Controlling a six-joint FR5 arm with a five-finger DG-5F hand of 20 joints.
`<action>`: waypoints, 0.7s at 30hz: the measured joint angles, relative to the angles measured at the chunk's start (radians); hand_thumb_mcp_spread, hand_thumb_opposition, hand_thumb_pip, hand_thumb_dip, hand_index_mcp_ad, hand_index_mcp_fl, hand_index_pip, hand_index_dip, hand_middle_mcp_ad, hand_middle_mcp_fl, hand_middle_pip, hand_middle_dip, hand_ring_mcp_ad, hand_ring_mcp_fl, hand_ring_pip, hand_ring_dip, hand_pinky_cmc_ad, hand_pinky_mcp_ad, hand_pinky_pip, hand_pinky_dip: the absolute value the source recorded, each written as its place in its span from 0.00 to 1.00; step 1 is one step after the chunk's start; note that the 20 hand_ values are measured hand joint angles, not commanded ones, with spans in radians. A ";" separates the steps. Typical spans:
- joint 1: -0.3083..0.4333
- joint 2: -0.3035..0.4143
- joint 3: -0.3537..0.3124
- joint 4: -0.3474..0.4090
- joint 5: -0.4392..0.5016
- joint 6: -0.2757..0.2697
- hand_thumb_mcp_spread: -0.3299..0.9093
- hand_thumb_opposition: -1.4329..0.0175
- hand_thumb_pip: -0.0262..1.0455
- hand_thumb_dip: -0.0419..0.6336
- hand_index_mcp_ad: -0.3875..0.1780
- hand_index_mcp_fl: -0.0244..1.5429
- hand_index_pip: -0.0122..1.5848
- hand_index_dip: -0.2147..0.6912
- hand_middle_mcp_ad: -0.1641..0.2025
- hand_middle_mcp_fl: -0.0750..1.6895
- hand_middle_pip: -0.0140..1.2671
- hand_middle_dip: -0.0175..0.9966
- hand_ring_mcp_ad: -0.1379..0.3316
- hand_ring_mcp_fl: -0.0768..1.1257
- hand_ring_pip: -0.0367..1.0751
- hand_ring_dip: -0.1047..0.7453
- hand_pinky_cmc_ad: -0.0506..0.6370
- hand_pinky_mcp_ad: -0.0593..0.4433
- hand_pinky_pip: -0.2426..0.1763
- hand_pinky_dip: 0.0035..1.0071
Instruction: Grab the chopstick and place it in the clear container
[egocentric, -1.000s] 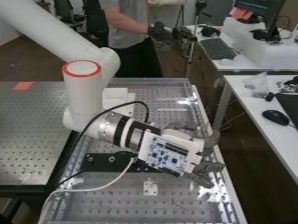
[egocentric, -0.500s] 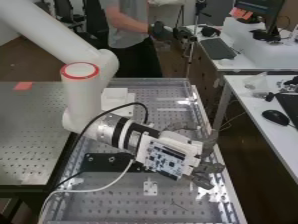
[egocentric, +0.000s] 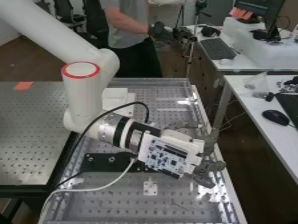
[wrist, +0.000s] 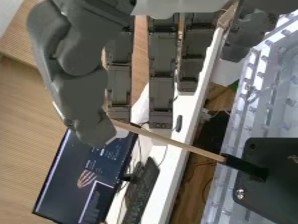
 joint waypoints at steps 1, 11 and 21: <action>0.000 0.000 0.000 0.000 -0.001 -0.001 0.72 0.43 0.50 0.55 0.36 0.46 0.44 0.48 0.66 0.55 0.22 0.68 0.47 0.37 0.12 0.53 0.48 0.61 0.32 0.13; -0.002 -0.003 0.007 -0.005 0.002 -0.010 0.78 0.38 0.44 0.54 0.26 0.53 0.46 0.51 0.66 0.58 0.22 0.70 0.45 0.42 0.13 0.57 0.48 0.61 0.40 0.14; -0.002 -0.009 0.020 -0.012 0.001 -0.016 0.82 0.32 0.43 0.49 0.16 0.58 0.48 0.57 0.66 0.61 0.22 0.69 0.44 0.45 0.13 0.59 0.51 0.61 0.43 0.14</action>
